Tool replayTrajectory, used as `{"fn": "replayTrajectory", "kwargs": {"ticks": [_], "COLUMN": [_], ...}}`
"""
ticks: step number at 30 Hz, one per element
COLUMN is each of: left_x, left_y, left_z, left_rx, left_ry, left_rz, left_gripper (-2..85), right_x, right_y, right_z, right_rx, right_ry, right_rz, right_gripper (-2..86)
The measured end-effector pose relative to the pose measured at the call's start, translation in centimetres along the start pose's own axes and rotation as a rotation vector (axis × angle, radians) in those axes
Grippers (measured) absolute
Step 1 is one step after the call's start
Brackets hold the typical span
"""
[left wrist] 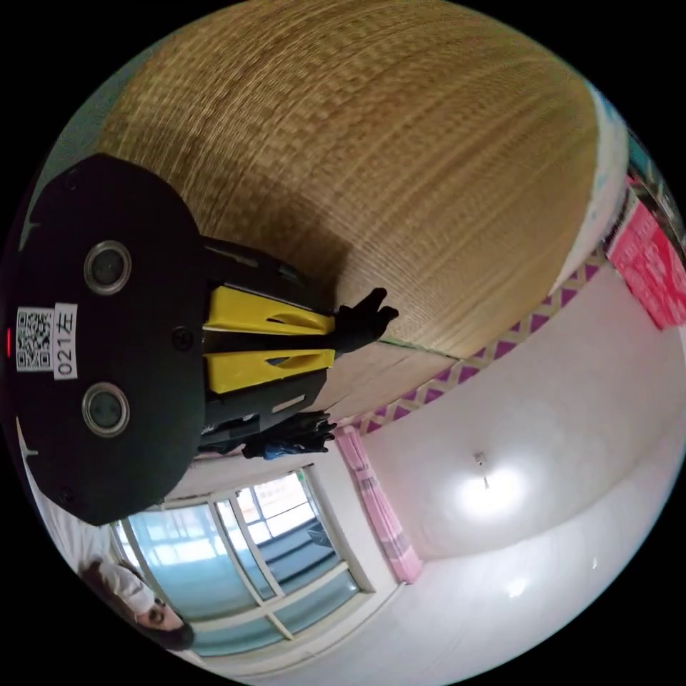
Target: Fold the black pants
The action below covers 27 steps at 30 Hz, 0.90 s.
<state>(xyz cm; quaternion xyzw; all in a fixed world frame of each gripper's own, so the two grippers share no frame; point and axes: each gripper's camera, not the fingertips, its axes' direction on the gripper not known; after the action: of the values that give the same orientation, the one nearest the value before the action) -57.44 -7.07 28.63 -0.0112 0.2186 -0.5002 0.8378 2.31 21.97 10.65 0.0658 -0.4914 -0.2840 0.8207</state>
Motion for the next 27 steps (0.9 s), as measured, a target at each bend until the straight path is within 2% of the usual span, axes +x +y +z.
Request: {"fn": "replayTrajectory", "kwargs": {"ticks": [5, 7, 10, 14, 16, 18, 23, 26, 27], "left_x": [16.7, 24.4, 31.5, 34.0, 32.0, 30.3, 31.7, 30.8, 29.6], "left_y": [6.9, 12.8, 22.1, 34.3, 41.7, 44.8, 47.6, 51.1, 52.8], "left_z": [5.6, 11.0, 20.2, 33.6, 41.9, 44.5, 43.0, 46.0, 48.1], "left_rx": [-0.06, -0.116, -0.204, -0.38, -0.522, -0.545, -0.427, -0.523, -0.605], "left_ry": [-0.013, -0.015, -0.056, -0.116, -0.223, -0.227, -0.172, -0.14, -0.157], "left_rz": [0.363, 0.539, 0.717, 0.816, 0.839, 0.82, 0.852, 0.871, 0.857], "left_gripper": [-0.2, 0.3, 1.1, 1.5, 1.1, 0.8, 0.5, 1.4, 1.9], "right_x": [2.4, 3.0, 3.8, 5.1, 5.8, 6.6, 9.3, 11.7, 12.2], "right_y": [2.9, 3.9, 5.4, 7.7, 8.7, 9.6, 11.8, 12.0, 11.9], "right_z": [-2.2, -2.9, -4.0, -5.9, -6.6, -7.4, -9.2, -10.0, -10.2], "right_rx": [0.063, 0.08, 0.102, 0.131, 0.142, 0.151, 0.176, 0.208, 0.217], "right_ry": [-0.003, -0.01, -0.011, -0.006, -0.011, -0.012, -0.002, 0.0, 0.003], "right_rz": [0.046, 0.055, 0.069, 0.106, 0.129, 0.153, 0.211, 0.263, 0.283], "right_gripper": [0.6, 0.5, 0.4, 0.3, 0.2, 0.1, 0.0, 0.8, 1.4]}}
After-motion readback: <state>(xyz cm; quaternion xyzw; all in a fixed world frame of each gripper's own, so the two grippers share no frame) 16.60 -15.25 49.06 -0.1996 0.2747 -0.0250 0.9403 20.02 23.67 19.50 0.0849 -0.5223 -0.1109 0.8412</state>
